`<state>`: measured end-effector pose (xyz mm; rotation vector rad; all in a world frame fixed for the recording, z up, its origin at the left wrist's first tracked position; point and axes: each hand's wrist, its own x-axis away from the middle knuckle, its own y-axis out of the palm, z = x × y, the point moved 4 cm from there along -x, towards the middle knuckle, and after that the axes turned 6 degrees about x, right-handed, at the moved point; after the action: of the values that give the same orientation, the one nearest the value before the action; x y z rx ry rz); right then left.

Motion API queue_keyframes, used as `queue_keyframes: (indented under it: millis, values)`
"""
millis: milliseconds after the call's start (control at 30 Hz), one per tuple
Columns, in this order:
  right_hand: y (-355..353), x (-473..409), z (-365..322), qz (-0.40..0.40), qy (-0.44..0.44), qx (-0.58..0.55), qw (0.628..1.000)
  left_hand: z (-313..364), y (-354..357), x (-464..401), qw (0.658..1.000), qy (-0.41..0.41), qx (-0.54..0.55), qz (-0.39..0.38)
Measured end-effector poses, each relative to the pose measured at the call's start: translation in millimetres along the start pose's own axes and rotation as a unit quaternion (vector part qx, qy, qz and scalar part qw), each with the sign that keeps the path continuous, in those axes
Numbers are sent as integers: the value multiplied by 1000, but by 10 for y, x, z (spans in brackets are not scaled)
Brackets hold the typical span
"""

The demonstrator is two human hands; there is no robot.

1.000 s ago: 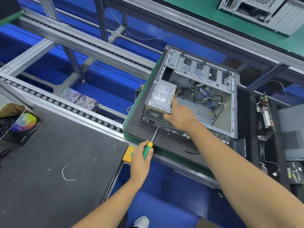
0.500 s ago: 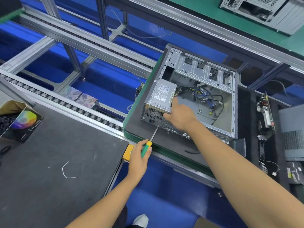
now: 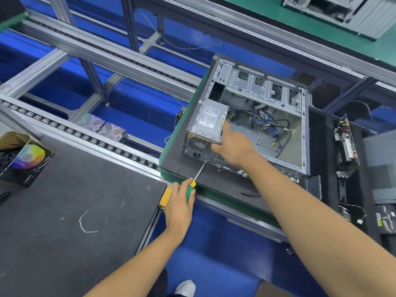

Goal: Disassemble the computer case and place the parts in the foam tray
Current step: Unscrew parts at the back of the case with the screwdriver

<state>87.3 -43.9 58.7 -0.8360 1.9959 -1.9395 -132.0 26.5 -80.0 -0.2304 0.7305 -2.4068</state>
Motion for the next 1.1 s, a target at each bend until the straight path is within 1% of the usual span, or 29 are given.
queue_keyframes:
  millis: [133, 267, 300, 367, 400, 433, 500, 533, 567, 600, 633, 667, 733, 833, 867, 933, 967, 1000, 1033, 1100]
  values:
    - [-2, 12, -5, 2, -2, -6, 1000, -67, 15, -62, 995, -13, 97, -29]
    - [-6, 9, -9, 6, -4, 1, 1000, -60, -10, -88, 988, -25, 150, -26]
    - [-8, 11, -12, 7, -5, 3, 1000, -45, 7, -80, 985, -40, 163, -27]
    - [-14, 13, -9, 10, -3, 11, 1000, -46, 74, -63, 974, -111, 192, -40]
    - [-15, 15, -8, 10, -2, 14, 1000, -65, 118, -54, 959, -159, 228, -55]
    - [-14, 13, -9, 9, -2, 15, 1000, -90, 163, -44, 934, -206, 283, -74]
    - [-7, 7, -5, 7, -3, 18, 1000, -149, 239, -34, 857, -298, 405, -109]
    - [-7, 5, -3, 8, -3, 18, 1000, -165, 251, -37, 818, -335, 451, -125]
    - [-7, 6, -3, 9, -4, 16, 1000, -178, 250, -35, 787, -360, 482, -139]
    - [-8, 6, -2, 10, -5, 13, 1000, -181, 242, -34, 769, -374, 496, -151]
    - [-11, 8, -4, 11, -5, 11, 1000, -178, 227, -39, 769, -378, 491, -160]
    - [-15, 12, -3, 10, -3, 9, 1000, -174, 201, -47, 782, -373, 470, -168]
    - [-27, 18, -1, 6, -1, 7, 1000, -177, 162, -67, 823, -349, 412, -175]
    - [-37, 16, -6, -2, 0, 1, 1000, -126, 142, -90, 873, -315, 337, -160]
    - [-34, 13, -4, -4, 1, -3, 1000, -90, 147, -99, 897, -293, 297, -150]
    - [-27, 8, -9, -3, 1, -5, 1000, -14, 153, -110, 952, -217, 177, -121]
    - [-29, 7, -14, -1, 2, -3, 1000, 25, 148, -98, 972, -177, 117, -102]
    - [-36, 6, -18, 3, 2, -1, 1000, 57, 140, -85, 983, -145, 78, -81]
    - [-41, 8, -22, 5, 2, 0, 1000, 76, 123, -76, 989, -122, 61, -59]
    - [-46, 14, -23, 10, 1, 2, 1000, 47, 109, -89, 991, -106, 77, -25]
